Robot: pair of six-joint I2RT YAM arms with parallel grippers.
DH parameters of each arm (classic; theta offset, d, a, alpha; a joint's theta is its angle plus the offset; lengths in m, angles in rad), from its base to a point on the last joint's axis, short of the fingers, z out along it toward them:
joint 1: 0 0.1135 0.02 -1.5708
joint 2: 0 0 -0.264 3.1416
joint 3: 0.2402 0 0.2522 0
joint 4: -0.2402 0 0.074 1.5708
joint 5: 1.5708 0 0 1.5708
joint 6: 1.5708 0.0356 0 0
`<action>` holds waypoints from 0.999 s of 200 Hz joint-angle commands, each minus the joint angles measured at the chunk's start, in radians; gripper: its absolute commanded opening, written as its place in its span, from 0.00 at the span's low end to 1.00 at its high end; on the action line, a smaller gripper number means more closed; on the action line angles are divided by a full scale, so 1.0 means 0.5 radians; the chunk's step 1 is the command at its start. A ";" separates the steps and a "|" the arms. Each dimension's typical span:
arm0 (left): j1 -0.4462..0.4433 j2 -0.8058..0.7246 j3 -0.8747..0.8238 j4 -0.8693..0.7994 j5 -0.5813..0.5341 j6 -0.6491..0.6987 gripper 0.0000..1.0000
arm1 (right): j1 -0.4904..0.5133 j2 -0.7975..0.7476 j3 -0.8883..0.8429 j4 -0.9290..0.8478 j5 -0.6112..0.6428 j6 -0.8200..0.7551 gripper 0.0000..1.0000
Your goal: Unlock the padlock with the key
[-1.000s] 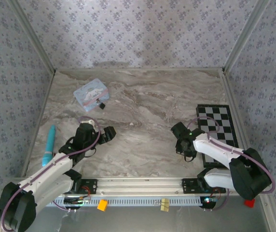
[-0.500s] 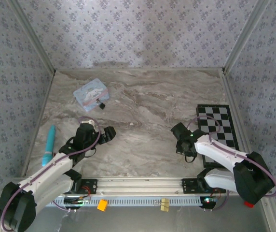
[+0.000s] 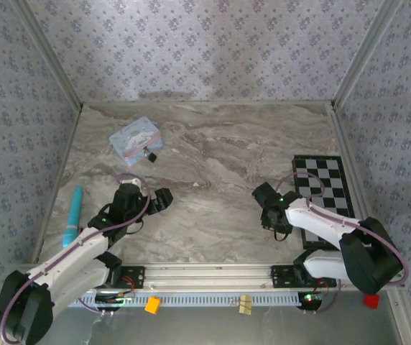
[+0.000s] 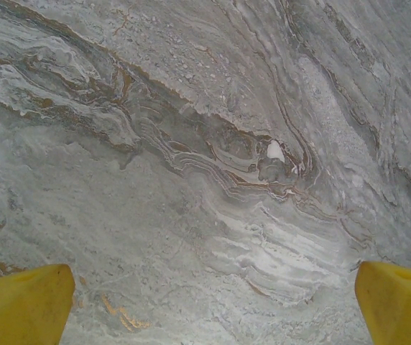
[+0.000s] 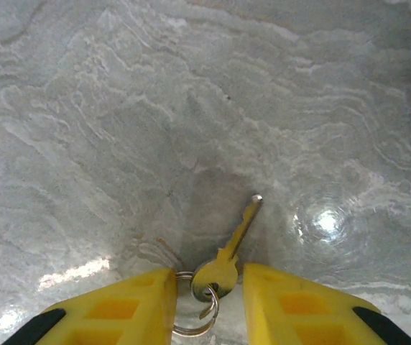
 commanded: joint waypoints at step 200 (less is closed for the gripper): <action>-0.047 0.058 0.143 0.017 -0.011 0.012 1.00 | 0.173 -0.122 0.235 -0.102 0.143 -0.236 0.04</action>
